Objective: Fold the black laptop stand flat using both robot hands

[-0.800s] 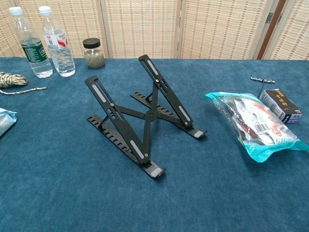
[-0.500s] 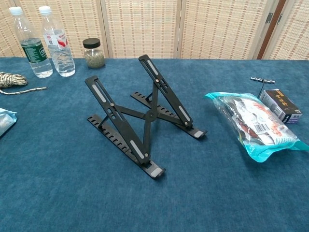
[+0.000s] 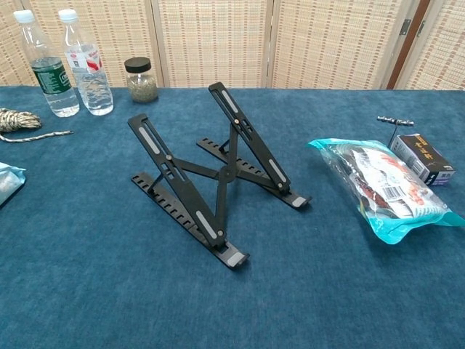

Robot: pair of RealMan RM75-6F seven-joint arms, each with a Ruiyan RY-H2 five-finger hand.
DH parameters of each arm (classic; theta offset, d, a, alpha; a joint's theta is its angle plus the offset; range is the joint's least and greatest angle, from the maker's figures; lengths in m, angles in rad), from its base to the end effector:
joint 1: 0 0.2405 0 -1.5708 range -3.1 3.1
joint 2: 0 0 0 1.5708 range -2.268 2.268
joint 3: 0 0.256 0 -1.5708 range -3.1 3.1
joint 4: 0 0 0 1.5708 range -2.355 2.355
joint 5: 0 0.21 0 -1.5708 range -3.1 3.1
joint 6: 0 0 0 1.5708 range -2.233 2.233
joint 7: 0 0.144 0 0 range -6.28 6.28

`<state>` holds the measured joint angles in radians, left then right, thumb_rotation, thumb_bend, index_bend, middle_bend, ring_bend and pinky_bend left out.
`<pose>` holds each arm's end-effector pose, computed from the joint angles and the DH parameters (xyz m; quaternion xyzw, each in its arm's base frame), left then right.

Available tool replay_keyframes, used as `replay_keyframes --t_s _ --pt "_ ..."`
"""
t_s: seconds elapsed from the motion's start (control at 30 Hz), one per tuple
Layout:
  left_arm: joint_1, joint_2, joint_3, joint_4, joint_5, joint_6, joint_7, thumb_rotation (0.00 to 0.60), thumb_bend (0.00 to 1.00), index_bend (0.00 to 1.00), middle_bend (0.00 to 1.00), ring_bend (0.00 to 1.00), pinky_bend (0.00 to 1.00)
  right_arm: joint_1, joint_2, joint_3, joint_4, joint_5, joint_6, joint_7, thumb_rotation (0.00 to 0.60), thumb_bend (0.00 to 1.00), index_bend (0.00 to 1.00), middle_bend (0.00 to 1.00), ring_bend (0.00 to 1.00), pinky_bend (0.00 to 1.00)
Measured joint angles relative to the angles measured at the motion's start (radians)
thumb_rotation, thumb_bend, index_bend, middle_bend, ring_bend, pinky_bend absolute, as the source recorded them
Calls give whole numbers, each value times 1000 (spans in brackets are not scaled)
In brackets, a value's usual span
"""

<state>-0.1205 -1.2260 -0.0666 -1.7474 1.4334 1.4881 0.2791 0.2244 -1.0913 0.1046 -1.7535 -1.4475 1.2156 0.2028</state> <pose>-0.2731 0.1908 0.1209 -0.5944 -0.3807 -0.3785 0.5987 -0.2685 -0.2257 0.1284 0.5876 -0.5101 0.4366 0.4516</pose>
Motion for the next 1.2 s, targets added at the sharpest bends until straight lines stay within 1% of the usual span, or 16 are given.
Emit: replay_keyframes --t_s 0.17,0.43,0.6,0.7,0.8,0.9,1.03,1.2 --pt "5 3 3 1 1 5 -4 600 269 76 18 32 0 69 15 20 -25 7 -111 171 600 197 0 82 0 119" --pt "11 11 9 -8 13 13 -4 600 269 76 17 32 0 187 4 65 -42 30 -291 544 600 196 0 73 0 119" --pt "15 12 13 -13 20 18 -2 600 269 77 17 32 0 276 -38 100 -7 52 -418 778 600 167 0 62 0 120" --pt "16 12 13 -14 22 18 -2 600 269 77 17 32 0 327 -80 121 34 67 -486 886 600 136 0 61 0 121" --pt "16 12 14 -14 23 17 -1 600 269 77 18 32 0 370 -130 139 81 86 -538 963 600 107 0 57 0 120" --pt "15 13 14 -14 23 15 -2 600 269 77 17 32 0 401 -175 151 129 109 -578 1004 600 75 0 52 0 119" --pt "14 13 14 -15 25 13 -3 600 269 77 18 32 0 432 -224 159 184 128 -613 1018 600 50 0 51 0 119" --pt "13 12 16 -17 32 11 -1 600 269 77 18 32 0 465 -291 168 252 155 -637 1004 600 22 0 50 0 119"
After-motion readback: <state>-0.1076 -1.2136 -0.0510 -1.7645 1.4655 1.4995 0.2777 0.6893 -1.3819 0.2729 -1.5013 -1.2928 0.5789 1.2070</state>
